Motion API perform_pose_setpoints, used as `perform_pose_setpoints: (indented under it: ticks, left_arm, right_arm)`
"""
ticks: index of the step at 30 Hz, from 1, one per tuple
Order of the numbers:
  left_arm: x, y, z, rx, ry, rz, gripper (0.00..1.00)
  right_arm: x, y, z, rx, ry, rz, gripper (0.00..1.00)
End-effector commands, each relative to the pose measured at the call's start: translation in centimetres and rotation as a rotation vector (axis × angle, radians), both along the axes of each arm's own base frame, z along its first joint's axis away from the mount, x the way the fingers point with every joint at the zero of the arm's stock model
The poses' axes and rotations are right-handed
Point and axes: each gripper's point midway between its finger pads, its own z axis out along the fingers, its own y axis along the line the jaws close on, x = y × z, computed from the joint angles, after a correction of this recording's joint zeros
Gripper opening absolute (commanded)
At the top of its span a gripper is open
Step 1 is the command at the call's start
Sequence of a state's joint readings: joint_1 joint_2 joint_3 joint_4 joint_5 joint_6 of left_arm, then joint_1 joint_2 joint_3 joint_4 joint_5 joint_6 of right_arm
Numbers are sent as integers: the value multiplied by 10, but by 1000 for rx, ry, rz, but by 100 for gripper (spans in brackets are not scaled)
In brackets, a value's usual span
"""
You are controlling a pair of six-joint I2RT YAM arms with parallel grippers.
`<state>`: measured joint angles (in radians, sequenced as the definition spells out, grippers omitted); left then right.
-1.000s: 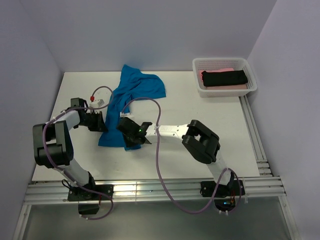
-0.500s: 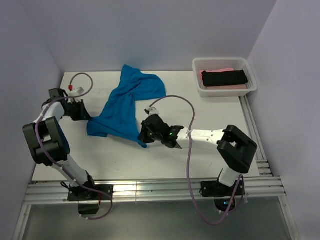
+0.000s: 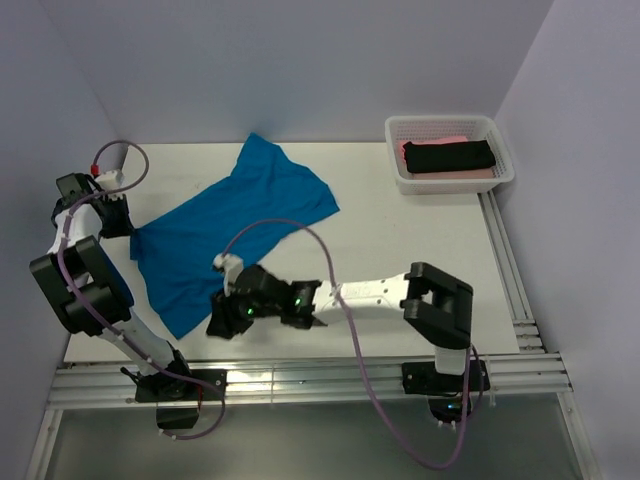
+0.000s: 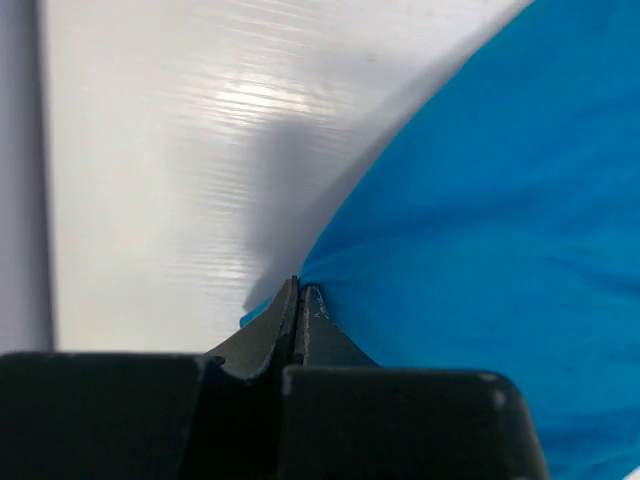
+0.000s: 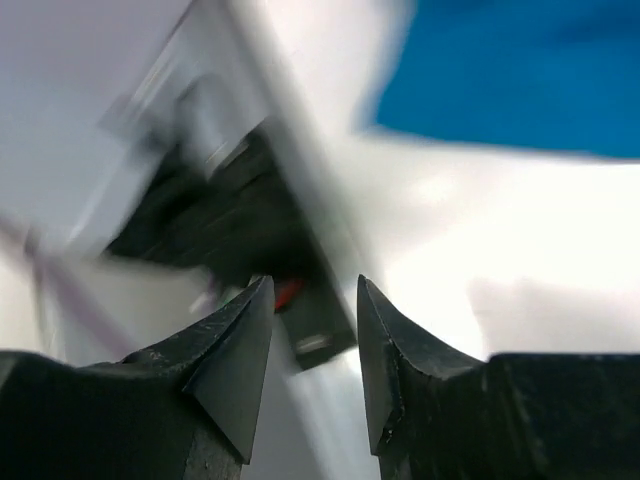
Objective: Roll the t-shirts
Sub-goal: Flatten the tshirt
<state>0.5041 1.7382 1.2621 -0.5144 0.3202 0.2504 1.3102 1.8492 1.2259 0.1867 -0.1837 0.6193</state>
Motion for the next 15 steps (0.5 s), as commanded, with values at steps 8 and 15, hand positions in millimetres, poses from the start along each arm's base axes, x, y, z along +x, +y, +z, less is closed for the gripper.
perform_pose_setpoints:
  ticks: [8,15]
  left_arm:
    - [18,37,58,254,-187,41,0]
    - [34,46,61,249,-182,56,0]
  right_arm:
    - [245,-166,-19,-201,20,-743,51]
    - [344,-216,-36,-349,-37,-964,56]
